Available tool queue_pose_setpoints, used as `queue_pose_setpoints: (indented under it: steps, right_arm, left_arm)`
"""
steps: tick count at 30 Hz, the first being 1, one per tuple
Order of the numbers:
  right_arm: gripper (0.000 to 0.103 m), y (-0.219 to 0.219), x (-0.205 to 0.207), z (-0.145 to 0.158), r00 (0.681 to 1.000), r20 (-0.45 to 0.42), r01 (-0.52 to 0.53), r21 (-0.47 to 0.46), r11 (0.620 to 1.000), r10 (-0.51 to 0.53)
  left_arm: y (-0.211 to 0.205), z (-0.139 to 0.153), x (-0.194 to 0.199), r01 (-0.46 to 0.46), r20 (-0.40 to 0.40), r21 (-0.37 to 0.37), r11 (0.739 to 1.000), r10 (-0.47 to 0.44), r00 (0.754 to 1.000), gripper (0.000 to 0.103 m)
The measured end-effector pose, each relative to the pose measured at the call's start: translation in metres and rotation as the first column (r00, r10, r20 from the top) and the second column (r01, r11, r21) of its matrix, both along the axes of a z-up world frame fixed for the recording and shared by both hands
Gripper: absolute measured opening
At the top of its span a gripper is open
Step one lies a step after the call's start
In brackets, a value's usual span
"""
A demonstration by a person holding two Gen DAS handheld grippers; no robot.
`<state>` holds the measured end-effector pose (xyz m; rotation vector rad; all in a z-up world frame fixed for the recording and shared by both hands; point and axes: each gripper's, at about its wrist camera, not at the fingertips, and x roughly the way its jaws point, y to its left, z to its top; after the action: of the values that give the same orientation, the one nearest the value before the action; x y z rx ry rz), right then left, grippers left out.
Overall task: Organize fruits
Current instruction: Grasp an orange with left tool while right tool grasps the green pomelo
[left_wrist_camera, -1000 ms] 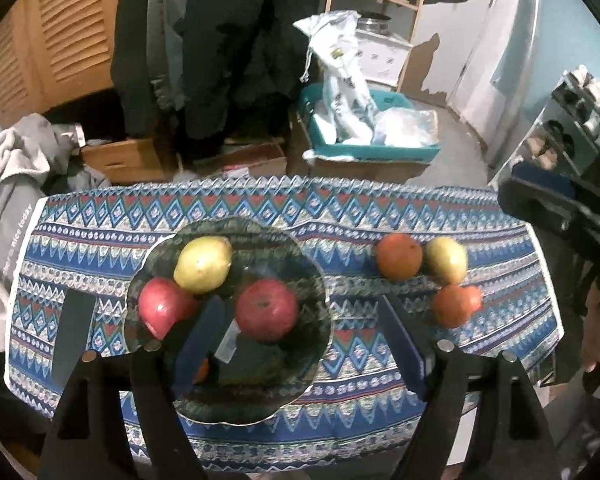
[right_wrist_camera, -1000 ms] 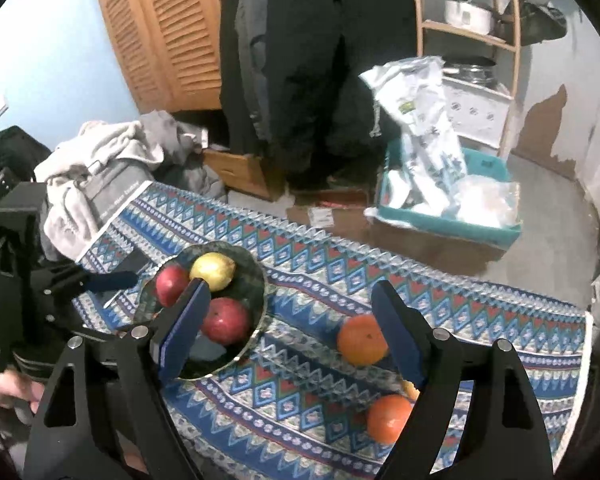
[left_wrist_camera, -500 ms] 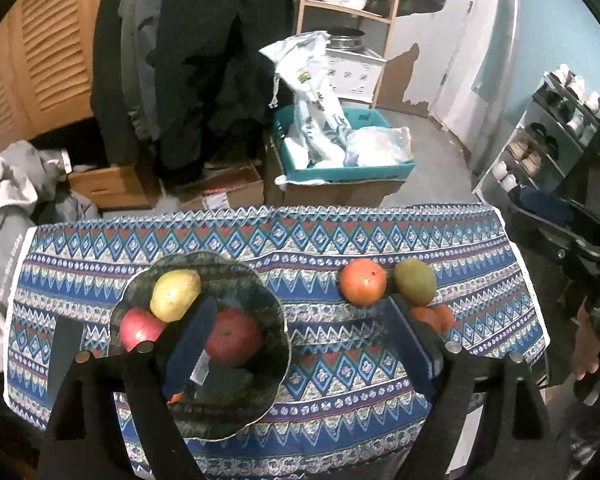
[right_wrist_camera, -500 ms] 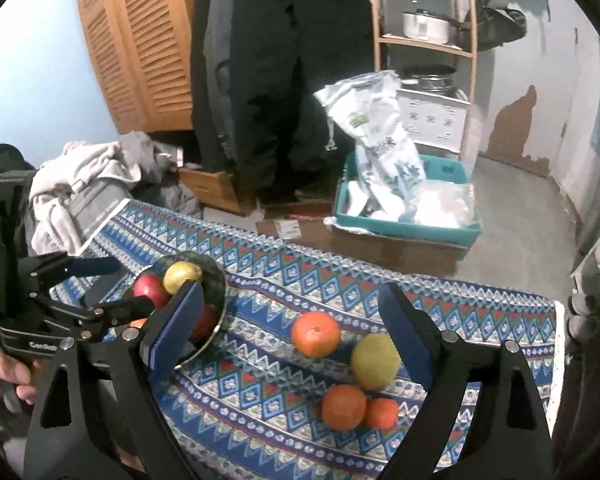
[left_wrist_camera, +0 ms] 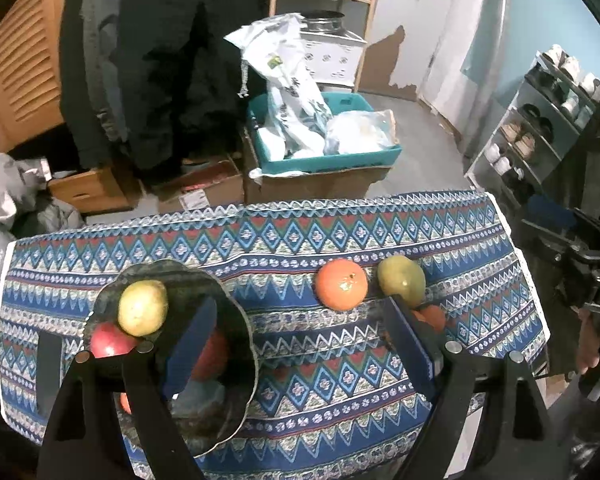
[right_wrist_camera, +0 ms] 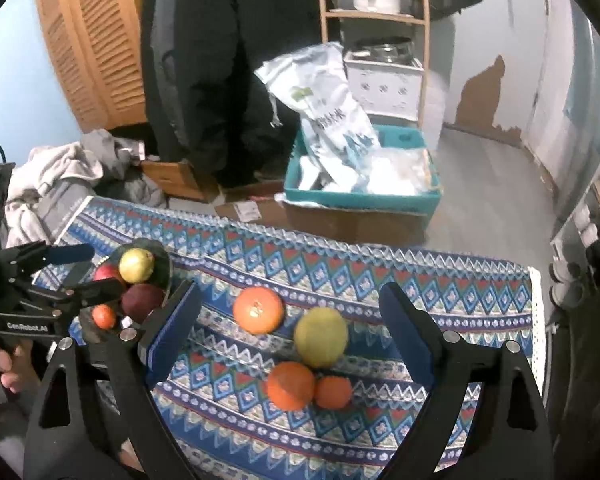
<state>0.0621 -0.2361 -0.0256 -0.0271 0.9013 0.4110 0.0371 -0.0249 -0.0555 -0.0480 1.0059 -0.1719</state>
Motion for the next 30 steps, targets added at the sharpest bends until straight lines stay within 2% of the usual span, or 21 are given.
queue_pose_setpoints:
  steps: [12, 17, 23, 30]
  right_arm:
    - [0.09, -0.014, 0.017, -0.042, 0.995, -0.095, 0.016, -0.045, 0.999, -0.02]
    - [0.09, -0.015, 0.031, -0.072, 0.987, -0.161, 0.01, -0.06, 0.998, -0.02]
    - [0.09, -0.009, 0.05, -0.116, 0.966, -0.26, -0.01, -0.068, 0.998, -0.008]
    - [0.09, 0.008, 0.058, -0.153, 0.949, -0.314, -0.076, -0.119, 0.99, 0.035]
  left_arm:
    - [-0.027, -0.033, 0.031, 0.046, -0.066, 0.015, 0.999, -0.044, 0.997, 0.087]
    - [-0.033, -0.053, 0.046, 0.051, -0.078, 0.05, 0.997, -0.047, 0.996, 0.087]
    - [-0.039, -0.077, 0.058, 0.068, -0.112, 0.046, 0.997, -0.063, 0.992, 0.087]
    - [-0.049, -0.096, 0.065, 0.119, -0.135, 0.068, 0.991, -0.109, 0.985, 0.087]
